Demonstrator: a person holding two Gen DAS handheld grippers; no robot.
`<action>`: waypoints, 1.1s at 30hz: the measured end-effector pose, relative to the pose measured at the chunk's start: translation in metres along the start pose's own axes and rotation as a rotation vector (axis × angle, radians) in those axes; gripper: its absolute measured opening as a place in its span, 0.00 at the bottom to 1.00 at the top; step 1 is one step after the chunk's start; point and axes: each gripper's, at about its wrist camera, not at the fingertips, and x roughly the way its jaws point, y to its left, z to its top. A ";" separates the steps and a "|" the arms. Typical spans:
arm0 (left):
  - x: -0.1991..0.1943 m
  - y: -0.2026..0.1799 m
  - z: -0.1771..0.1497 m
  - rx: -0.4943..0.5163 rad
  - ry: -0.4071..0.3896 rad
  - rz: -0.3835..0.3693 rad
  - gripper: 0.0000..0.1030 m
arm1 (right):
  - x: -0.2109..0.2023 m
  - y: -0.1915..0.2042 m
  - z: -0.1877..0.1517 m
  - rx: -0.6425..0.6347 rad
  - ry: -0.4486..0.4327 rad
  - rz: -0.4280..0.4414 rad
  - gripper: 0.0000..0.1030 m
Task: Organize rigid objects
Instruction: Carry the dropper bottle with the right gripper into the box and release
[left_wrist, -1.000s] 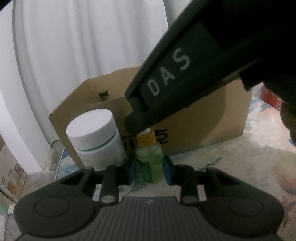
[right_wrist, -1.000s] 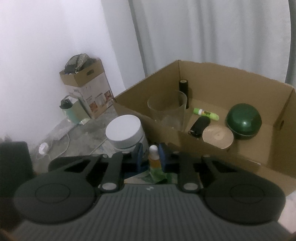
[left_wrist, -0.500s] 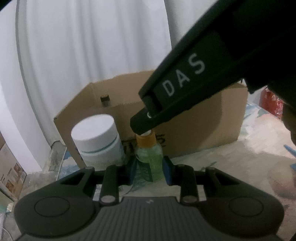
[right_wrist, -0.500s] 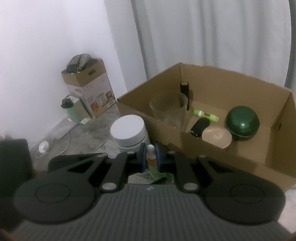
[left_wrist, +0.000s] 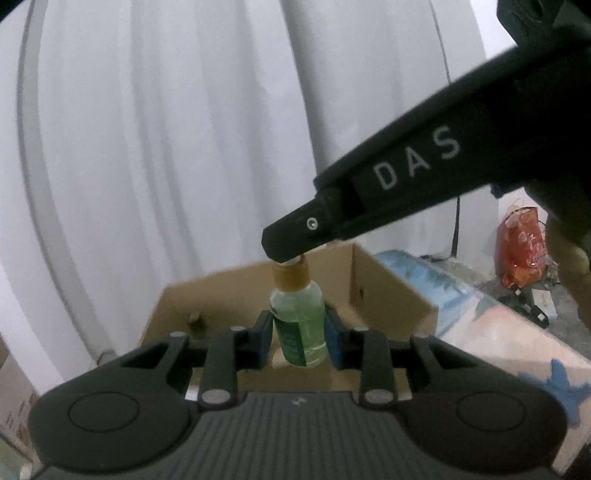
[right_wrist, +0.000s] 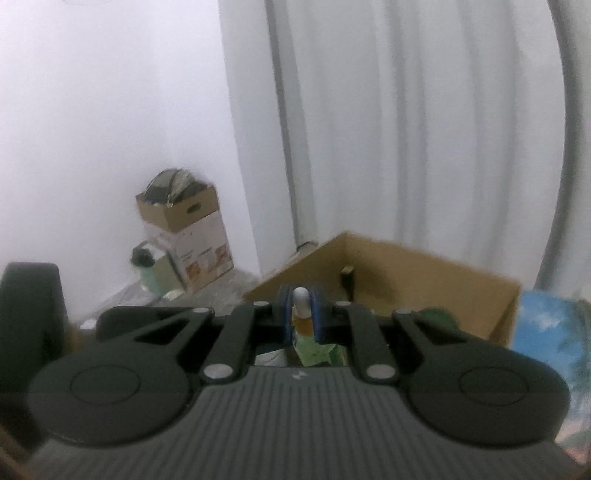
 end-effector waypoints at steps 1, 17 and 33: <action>0.006 -0.002 0.006 0.000 0.003 -0.011 0.31 | -0.002 -0.007 0.005 0.000 -0.003 -0.009 0.09; 0.155 -0.021 0.012 -0.103 0.339 -0.201 0.30 | 0.076 -0.148 -0.007 0.192 0.193 -0.053 0.09; 0.173 -0.006 0.005 -0.071 0.386 -0.190 0.33 | 0.119 -0.158 -0.038 0.237 0.289 -0.037 0.11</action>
